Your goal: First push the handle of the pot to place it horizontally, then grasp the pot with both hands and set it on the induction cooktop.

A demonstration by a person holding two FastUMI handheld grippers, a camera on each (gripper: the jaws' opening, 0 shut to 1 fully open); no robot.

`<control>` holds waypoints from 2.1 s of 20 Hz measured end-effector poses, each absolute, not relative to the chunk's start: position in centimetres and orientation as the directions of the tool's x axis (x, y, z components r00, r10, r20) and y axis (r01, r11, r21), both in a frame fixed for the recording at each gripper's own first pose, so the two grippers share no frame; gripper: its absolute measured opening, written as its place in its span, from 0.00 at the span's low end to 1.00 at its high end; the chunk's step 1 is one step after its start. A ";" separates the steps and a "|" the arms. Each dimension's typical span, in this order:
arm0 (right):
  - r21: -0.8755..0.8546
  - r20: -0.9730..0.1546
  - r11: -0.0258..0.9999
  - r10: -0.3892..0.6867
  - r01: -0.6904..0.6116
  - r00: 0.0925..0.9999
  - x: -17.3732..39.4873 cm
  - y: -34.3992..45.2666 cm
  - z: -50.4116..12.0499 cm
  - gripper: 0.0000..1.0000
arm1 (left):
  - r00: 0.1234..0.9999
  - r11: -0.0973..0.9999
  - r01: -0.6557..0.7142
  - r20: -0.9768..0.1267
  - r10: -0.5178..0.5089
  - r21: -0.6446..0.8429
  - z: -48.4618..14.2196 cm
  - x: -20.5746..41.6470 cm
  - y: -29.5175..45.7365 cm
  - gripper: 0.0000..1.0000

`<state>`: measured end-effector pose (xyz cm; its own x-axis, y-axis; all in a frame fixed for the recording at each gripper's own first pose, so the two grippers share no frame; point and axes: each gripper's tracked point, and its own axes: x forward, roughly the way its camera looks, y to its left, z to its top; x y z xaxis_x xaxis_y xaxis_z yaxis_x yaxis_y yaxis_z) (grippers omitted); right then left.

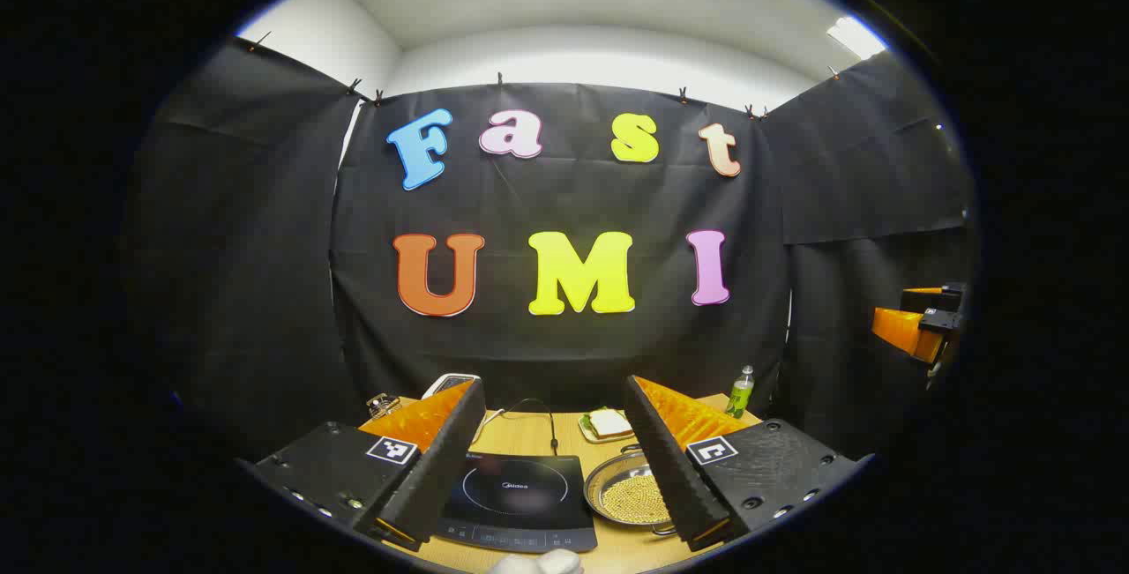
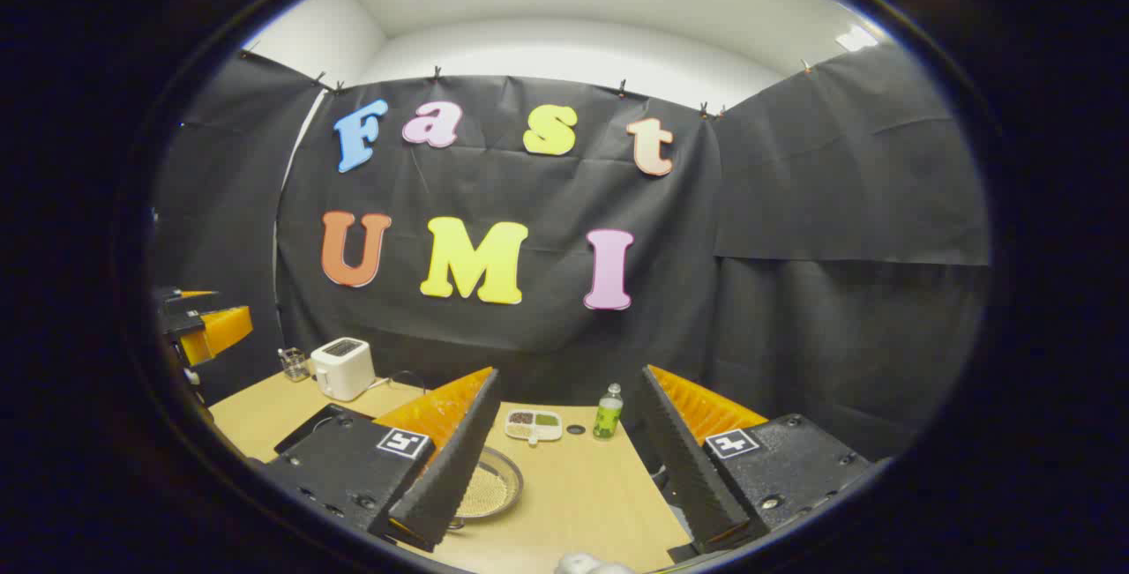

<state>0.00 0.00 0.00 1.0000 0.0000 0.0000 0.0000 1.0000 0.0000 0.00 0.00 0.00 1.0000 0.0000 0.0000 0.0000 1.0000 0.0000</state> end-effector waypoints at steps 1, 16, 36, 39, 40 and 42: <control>-0.005 0.004 1.000 -0.004 0.004 1.000 0.0 0.1 0.3 0.97 | 1.000 1.000 0.007 0.002 -0.007 -0.005 0.0 0.1 -0.2 0.95; -0.008 -0.013 1.000 0.019 -0.019 1.000 0.9 1.5 0.0 1.00 | 1.000 1.000 -0.016 -0.011 0.016 0.006 -0.8 0.0 1.3 0.95; 0.000 -0.047 0.992 0.129 -0.129 0.991 1.4 5.3 -0.7 1.00 | 0.999 0.999 -0.041 -0.004 0.041 0.019 -0.9 -0.7 2.1 0.95; 0.023 -0.147 0.974 0.227 -0.226 0.963 2.2 8.7 -3.7 0.70 | 0.999 0.998 -0.051 -0.011 0.052 0.025 -1.5 -0.9 2.1 0.95; 0.023 -0.185 0.962 0.273 -0.273 0.944 2.2 10.3 -4.9 0.47 | 0.998 0.998 -0.057 -0.016 0.057 0.025 -1.8 -1.0 2.2 0.84; 0.027 -0.274 0.929 0.362 -0.369 0.891 2.8 13.6 -7.9 0.19 | 0.997 0.998 -0.068 -0.026 0.068 0.015 -2.3 -1.3 2.5 0.95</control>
